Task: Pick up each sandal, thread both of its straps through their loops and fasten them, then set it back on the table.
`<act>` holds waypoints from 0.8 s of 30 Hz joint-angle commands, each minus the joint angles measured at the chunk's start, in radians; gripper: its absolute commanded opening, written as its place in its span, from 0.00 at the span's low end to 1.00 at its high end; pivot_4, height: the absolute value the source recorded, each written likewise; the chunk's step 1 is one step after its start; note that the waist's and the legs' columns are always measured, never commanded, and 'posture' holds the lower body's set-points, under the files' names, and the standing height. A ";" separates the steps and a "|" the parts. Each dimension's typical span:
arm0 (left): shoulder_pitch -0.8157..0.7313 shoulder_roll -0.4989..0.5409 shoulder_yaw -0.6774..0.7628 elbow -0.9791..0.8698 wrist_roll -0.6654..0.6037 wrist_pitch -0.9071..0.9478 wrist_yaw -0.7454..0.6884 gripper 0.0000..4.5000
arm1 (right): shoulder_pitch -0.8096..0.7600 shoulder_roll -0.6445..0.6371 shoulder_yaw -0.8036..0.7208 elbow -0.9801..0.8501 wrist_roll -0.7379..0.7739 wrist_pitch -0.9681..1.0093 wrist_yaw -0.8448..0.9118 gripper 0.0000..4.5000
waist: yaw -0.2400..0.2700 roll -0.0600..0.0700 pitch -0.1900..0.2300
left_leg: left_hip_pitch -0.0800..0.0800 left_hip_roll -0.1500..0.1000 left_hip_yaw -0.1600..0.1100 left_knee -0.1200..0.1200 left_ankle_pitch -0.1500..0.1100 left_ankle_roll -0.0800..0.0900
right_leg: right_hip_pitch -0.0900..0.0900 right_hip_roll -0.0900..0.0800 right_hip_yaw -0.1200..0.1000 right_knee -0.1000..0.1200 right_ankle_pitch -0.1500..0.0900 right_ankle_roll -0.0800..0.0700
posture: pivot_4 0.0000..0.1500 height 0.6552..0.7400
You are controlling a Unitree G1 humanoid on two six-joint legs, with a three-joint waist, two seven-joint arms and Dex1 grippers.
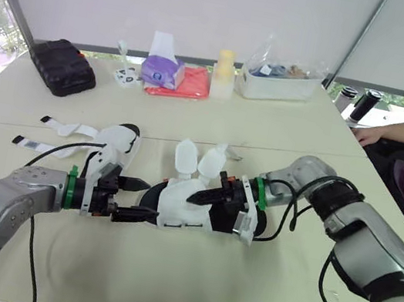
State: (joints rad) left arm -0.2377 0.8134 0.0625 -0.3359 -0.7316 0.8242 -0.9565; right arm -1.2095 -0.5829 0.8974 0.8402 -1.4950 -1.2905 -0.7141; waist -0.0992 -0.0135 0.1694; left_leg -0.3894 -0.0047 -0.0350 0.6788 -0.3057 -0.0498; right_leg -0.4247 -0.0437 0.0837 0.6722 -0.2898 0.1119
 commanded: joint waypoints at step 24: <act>-0.184 -0.020 -0.183 0.340 0.313 -0.415 -0.236 0.80 | 0.127 -0.365 -0.079 -0.014 0.277 0.004 0.066 1.00 | -0.003 -0.001 0.000 | -0.001 -0.003 0.001 0.000 -0.004 0.007 | 0.001 -0.001 0.000 -0.001 0.000 0.000 | 1.00 1.00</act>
State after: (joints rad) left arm -0.4033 0.7910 -0.1035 -0.0226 -0.4607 0.4855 -1.1486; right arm -1.0741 -0.9207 0.8751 0.8325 -1.2748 -1.2923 -0.6872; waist -0.1021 -0.0140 0.1689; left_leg -0.3900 -0.0073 -0.0339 0.6789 -0.3097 -0.0427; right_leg -0.4241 -0.0447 0.0836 0.6709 -0.2897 0.1120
